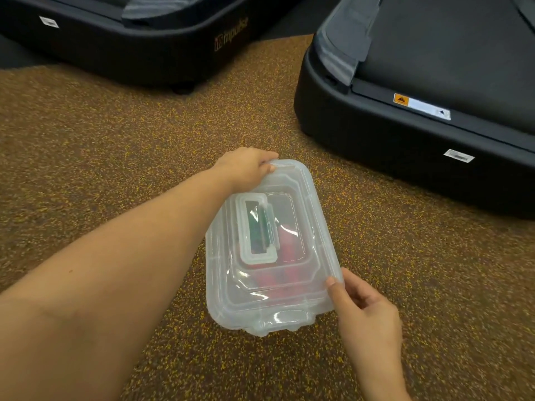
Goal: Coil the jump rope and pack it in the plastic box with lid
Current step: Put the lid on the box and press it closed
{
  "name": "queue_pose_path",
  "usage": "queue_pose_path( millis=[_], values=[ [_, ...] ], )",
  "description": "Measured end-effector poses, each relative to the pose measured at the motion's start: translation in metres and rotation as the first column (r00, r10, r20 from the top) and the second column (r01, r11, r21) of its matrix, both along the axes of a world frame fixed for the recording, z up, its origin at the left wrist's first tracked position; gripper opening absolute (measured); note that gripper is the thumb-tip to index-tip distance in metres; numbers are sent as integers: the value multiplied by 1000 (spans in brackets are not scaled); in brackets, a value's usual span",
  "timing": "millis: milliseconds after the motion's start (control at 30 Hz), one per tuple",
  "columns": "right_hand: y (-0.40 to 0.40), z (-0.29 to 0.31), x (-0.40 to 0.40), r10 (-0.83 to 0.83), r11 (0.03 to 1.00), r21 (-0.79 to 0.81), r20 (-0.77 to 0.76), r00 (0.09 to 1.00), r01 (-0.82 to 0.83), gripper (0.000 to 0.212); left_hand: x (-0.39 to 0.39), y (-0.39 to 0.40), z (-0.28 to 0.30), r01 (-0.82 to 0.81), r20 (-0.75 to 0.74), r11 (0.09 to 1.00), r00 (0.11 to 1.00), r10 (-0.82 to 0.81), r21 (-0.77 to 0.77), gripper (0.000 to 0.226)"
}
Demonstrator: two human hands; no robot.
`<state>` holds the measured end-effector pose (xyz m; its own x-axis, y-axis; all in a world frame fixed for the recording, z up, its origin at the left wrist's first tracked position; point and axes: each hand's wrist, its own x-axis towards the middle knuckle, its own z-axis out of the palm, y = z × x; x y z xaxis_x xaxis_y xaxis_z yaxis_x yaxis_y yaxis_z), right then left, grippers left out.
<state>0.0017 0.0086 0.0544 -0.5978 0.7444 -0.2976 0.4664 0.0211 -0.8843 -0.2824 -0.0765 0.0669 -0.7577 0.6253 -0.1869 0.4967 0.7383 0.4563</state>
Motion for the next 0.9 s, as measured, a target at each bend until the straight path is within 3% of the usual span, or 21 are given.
queue_pose_path(
  millis=[233,467,667,900],
  values=[
    [4,-9,-1,-26,997,-79,-21,999,24,13,-1,1,-2,8,21,1000,1000,-8,2,44],
    [9,-7,-6,-43,967,-255,-46,998,30,21,4,-1,2,-43,7,999,999,43,-6,42],
    [11,1,-8,-9,954,-299,-37,999,-2,25,8,-3,-1,-41,-30,999,999,42,25,42],
    [11,3,-4,6,935,-354,-20,1000,-12,22,8,-5,-2,-77,27,995,997,76,61,41]
  ],
)
